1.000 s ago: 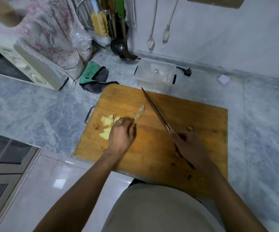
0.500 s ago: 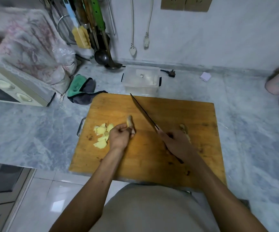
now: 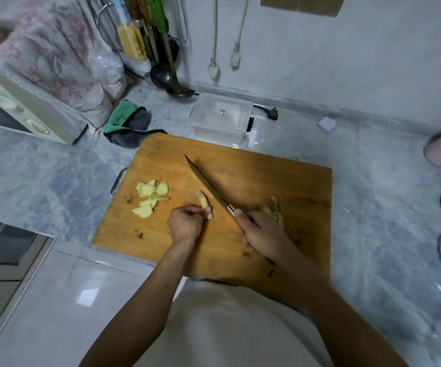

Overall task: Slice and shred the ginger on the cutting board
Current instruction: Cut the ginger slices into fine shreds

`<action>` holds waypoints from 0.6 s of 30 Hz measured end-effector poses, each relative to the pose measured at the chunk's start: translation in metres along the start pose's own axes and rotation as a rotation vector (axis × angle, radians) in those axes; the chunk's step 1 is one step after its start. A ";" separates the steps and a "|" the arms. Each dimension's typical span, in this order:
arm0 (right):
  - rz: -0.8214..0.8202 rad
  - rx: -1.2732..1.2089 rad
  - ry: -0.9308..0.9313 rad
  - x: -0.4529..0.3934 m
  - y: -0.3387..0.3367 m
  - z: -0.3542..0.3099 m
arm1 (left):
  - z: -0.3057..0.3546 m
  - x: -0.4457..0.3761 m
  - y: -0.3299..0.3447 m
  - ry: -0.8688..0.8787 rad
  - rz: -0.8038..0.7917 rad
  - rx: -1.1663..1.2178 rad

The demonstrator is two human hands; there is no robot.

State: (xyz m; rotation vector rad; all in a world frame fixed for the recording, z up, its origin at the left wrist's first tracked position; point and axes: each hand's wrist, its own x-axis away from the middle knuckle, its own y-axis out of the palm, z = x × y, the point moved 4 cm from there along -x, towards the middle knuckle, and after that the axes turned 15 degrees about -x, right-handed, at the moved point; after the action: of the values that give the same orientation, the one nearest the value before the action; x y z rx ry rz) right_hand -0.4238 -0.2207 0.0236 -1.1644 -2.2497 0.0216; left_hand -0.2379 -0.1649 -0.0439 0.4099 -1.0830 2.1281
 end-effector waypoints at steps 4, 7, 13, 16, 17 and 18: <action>-0.068 -0.033 0.024 0.000 -0.003 0.003 | 0.003 0.014 0.013 -0.055 0.031 0.124; -0.122 -0.014 0.020 0.001 -0.006 0.006 | 0.005 0.018 0.022 -0.060 0.056 0.141; -0.194 0.003 0.026 -0.002 -0.016 0.009 | 0.004 0.029 0.027 0.256 0.260 -0.016; -0.232 0.008 0.009 -0.006 -0.017 0.014 | 0.009 0.035 0.030 0.267 0.253 -0.026; -0.237 0.000 0.015 -0.006 -0.018 0.016 | 0.010 0.036 0.030 0.250 0.239 -0.014; -0.244 -0.006 0.021 -0.007 -0.018 0.017 | 0.010 0.037 0.031 0.236 0.223 0.010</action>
State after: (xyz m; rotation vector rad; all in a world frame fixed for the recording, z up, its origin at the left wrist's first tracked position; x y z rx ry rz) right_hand -0.4429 -0.2328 0.0106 -0.8822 -2.3592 -0.0939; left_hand -0.2857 -0.1692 -0.0352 0.0402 -1.0200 2.3083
